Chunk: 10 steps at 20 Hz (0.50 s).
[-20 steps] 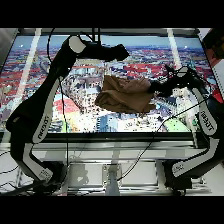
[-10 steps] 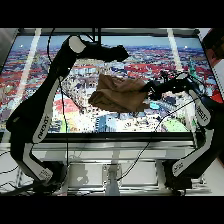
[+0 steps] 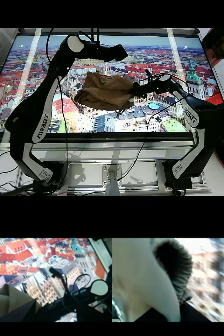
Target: Fold the clothes and pants, and hang the long-sleeved shirts on hangers.
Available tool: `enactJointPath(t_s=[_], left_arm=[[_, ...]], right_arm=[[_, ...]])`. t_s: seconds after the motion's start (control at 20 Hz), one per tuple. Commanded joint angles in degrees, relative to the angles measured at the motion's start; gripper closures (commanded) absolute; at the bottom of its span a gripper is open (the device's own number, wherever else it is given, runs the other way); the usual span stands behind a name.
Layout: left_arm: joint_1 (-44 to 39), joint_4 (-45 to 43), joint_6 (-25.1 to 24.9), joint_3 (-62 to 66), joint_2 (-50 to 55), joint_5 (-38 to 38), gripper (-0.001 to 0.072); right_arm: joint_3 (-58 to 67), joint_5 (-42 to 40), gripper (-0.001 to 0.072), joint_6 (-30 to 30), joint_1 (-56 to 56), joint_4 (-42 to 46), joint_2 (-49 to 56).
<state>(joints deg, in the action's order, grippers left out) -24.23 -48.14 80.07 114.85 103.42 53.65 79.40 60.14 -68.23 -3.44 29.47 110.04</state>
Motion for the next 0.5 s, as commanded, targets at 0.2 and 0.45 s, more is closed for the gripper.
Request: enactJointPath(t_s=[0.2, 0.45], left_arm=[[4.2, 0.0, 0.0, 0.0, -2.3, 0.0, 0.0241], [6.5, 0.0, 0.0, 0.0, -5.3, 0.2, 0.0241]], right_arm=[[0.1, 14.8, 0.0679, 26.1, 5.5, -37.2, -3.0], [0.1, 32.6, 0.0679, 29.9, 13.4, -47.6, -7.1]])
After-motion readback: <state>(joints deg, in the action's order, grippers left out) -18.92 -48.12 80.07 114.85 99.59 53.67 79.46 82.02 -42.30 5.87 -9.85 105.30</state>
